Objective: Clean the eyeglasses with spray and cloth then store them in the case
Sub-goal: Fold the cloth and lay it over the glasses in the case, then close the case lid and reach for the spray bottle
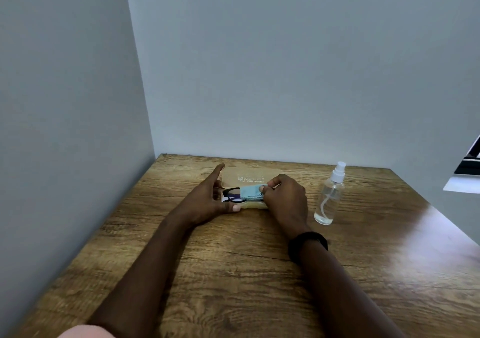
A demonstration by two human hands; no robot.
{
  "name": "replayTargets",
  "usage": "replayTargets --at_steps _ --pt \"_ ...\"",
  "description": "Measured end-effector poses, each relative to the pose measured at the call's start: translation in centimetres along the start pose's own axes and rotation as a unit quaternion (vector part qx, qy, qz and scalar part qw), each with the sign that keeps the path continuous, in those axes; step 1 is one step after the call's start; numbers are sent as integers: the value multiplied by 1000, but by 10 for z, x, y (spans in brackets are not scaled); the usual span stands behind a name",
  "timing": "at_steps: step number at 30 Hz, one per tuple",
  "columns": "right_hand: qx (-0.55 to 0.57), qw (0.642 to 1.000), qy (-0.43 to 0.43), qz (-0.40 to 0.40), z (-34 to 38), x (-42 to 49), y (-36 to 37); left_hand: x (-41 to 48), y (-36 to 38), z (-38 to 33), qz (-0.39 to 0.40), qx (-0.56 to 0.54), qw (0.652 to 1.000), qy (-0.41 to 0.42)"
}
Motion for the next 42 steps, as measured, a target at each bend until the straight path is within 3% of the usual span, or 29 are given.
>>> replayTargets --at_steps 5,9,11,16,19,29,35,42 --pt "59 998 -7 -26 0 1 -6 2 -1 4 -6 10 1000 7" --pt "45 993 -107 -37 12 -3 -8 3 -2 6 -2 8 1000 11" --pt "21 992 -122 5 15 -5 -2 2 -3 6 -3 5 1000 16" --pt "18 979 -36 200 -10 -1 17 2 -3 6 -4 7 1000 23" --pt "41 969 -14 243 -20 -2 16 4 -3 6 -13 10 1000 26" --pt "111 971 -55 204 -23 -3 8 -8 -6 6 -96 -23 994 39" --pt "-18 972 -122 199 -16 -10 14 -12 -6 9 -116 10 992 37" --pt "-53 968 -131 209 -14 -13 19 -15 -8 11 -117 -15 992 41"
Point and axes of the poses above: each hand's wrist, its own x-axis towards the middle knuckle, its own y-axis out of the palm, z = x × y, the point moved 7 cm from there along x, towards the middle knuckle, and after that the axes turned 14 degrees about x, right-handed, at the moved point
